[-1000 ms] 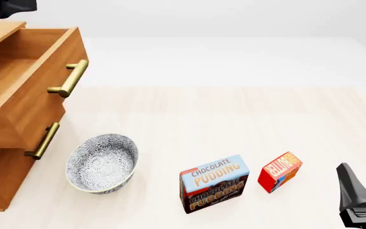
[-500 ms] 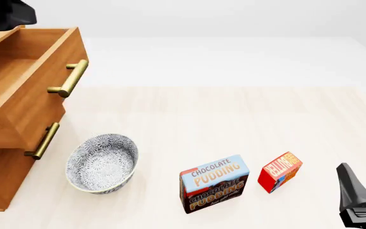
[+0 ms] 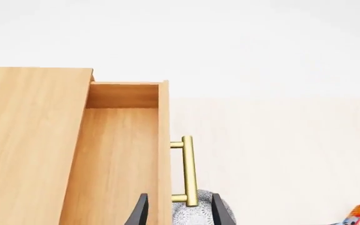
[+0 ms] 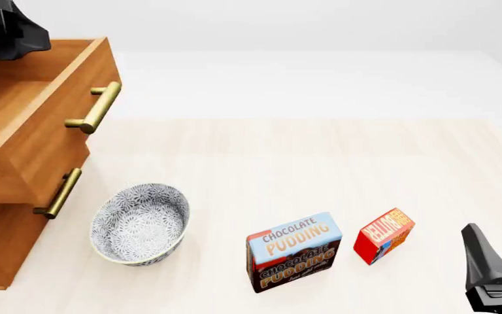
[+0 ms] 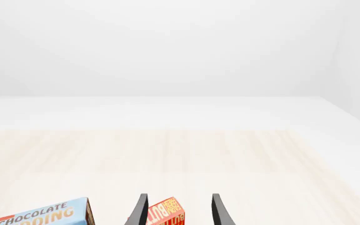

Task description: Put the butter at the back in the top drawer of the cabinet and close it.

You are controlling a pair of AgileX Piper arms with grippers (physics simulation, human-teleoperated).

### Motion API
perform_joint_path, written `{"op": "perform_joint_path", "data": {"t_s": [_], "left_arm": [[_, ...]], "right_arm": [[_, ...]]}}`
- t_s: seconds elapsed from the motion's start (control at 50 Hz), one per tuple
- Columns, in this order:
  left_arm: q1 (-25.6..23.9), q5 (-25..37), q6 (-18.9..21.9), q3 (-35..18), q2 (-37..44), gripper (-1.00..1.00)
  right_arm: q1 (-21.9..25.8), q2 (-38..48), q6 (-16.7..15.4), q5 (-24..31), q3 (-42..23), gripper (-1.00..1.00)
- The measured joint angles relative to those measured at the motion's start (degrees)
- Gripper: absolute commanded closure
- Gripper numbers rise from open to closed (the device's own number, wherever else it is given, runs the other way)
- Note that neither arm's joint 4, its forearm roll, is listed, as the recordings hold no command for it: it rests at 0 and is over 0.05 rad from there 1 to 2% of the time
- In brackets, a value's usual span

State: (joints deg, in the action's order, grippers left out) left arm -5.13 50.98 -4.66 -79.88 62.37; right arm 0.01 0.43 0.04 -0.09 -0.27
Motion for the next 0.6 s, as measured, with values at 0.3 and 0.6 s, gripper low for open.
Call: {"op": "perform_joint_path", "data": {"t_s": [0.3,0.6], "left_arm": [[0.21,-1.14,-0.22,1.69,0.41,-1.0],[0.46,-2.6,-0.51,3.59,0.88,-1.0]], "right_arm": [[0.0,0.0,0.0,0.0,0.0,-1.0],[0.0,0.0,0.0,0.0,0.0,-1.0]]}}
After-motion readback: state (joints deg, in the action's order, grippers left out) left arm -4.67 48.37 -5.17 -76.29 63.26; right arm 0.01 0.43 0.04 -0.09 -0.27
